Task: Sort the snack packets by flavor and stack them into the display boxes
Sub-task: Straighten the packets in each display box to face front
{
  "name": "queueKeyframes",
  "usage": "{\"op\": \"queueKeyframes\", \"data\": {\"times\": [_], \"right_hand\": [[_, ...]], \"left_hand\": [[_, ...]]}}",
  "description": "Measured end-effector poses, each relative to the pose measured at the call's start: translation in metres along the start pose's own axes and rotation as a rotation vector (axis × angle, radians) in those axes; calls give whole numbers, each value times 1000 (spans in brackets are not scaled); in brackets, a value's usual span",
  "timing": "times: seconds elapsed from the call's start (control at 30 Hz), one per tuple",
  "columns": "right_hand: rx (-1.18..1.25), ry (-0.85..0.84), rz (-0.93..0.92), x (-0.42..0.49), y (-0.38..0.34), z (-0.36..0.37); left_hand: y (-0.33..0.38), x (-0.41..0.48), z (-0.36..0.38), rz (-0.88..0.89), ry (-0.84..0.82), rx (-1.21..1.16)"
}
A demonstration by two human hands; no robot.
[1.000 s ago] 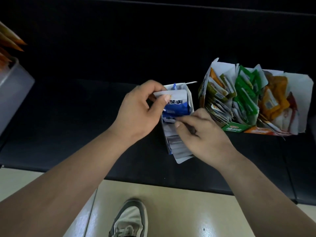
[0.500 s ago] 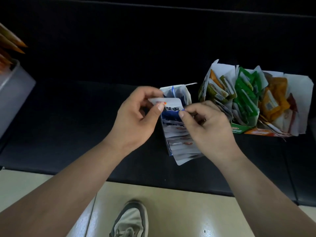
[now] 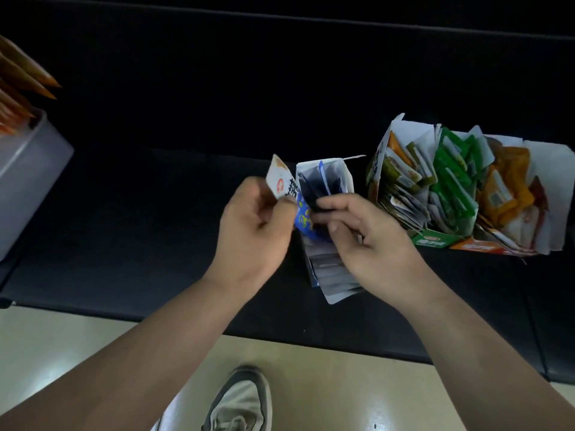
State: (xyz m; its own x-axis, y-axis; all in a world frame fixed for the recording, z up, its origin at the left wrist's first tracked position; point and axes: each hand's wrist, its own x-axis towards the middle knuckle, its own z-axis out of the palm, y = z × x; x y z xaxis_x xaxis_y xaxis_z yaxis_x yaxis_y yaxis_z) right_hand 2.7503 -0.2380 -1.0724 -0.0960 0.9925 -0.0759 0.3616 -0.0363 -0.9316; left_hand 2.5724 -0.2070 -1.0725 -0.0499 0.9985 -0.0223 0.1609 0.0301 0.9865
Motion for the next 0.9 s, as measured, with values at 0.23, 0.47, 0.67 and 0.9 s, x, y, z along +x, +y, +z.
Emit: {"op": "queueKeyframes", "data": {"times": [0.23, 0.47, 0.67, 0.9], "right_hand": [[-182, 37, 62, -3, 8, -6], [-160, 14, 162, -4, 15, -7], [-198, -3, 196, -5, 14, -9], [-116, 2, 193, -7, 17, -10]], "left_hand": [[9, 1, -22, 111, -27, -109], [25, 18, -33, 241, -82, -144], [12, 9, -22, 264, -303, -88], [6, 4, -10, 212, -374, -11]]}}
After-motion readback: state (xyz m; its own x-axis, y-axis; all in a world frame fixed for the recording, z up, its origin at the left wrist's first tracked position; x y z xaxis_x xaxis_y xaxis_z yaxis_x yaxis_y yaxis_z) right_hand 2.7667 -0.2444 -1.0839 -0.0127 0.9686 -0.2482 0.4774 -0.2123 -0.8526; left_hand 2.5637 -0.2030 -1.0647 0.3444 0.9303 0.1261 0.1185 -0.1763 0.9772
